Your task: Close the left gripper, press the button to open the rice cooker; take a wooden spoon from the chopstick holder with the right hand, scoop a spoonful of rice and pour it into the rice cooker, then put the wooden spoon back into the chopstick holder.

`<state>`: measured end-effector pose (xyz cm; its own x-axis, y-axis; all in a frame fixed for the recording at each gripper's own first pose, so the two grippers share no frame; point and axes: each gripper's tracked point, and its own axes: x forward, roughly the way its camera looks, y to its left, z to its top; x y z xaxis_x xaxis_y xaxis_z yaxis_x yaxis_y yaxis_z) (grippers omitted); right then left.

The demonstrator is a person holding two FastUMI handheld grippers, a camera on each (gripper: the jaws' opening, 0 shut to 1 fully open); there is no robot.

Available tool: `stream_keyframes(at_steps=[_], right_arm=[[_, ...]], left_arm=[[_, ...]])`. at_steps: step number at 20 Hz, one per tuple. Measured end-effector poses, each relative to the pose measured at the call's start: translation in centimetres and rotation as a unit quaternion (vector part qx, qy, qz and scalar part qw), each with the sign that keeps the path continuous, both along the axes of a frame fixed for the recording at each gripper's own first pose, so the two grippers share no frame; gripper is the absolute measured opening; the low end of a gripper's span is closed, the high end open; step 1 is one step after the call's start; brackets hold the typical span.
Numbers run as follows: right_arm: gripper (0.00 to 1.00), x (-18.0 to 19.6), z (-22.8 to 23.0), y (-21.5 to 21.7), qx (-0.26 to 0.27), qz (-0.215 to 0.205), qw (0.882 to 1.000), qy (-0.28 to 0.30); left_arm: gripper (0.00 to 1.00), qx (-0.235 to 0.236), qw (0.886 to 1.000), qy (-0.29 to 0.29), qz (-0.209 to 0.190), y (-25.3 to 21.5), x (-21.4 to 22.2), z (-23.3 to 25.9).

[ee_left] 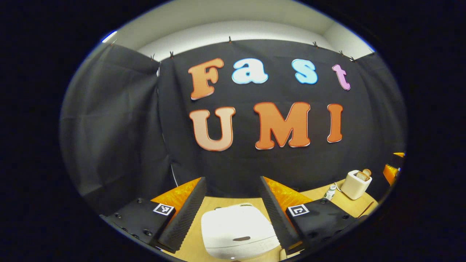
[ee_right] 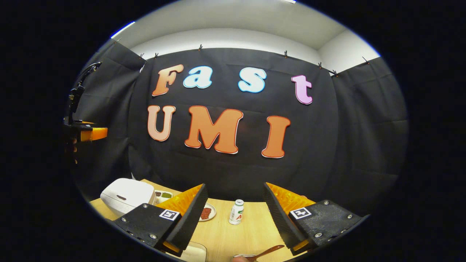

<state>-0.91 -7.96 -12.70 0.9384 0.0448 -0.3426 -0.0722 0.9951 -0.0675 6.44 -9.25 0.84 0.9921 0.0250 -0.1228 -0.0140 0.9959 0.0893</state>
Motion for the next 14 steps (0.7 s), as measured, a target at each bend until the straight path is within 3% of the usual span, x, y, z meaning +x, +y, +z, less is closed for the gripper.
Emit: stream_keyframes(at_steps=[2, 3, 5, 12, 14], right_arm=[[0.95, 0.5, -0.1, 1.5, 0.001, 0.015, 1.000, -0.004], [0.95, 0.5, 0.0, 2.2, 0.004, 0.022, 1.000, -0.005], [0.98, 0.8, 0.1, 3.5, 0.011, 0.035, 0.999, -0.007], [0.93, 1.1, 0.8, 5.0, 0.025, 0.052, 0.998, -0.038], [0.95, 0.9, 0.5, 5.2, 0.030, 0.053, 0.997, -0.037]], left_arm=[[0.94, 0.004, 0.999, -0.041, -0.005, -1.1, -1.7, 1.5], [1.00, 0.002, 0.998, -0.058, -0.001, -1.3, -2.5, 1.8], [1.00, -0.002, 0.998, -0.063, 0.003, -1.6, -3.5, 1.2], [1.00, 0.001, 0.996, -0.093, -0.004, -1.5, -5.6, 1.8], [1.00, -0.001, 0.996, -0.094, 0.000, -1.3, -5.7, 1.8]])
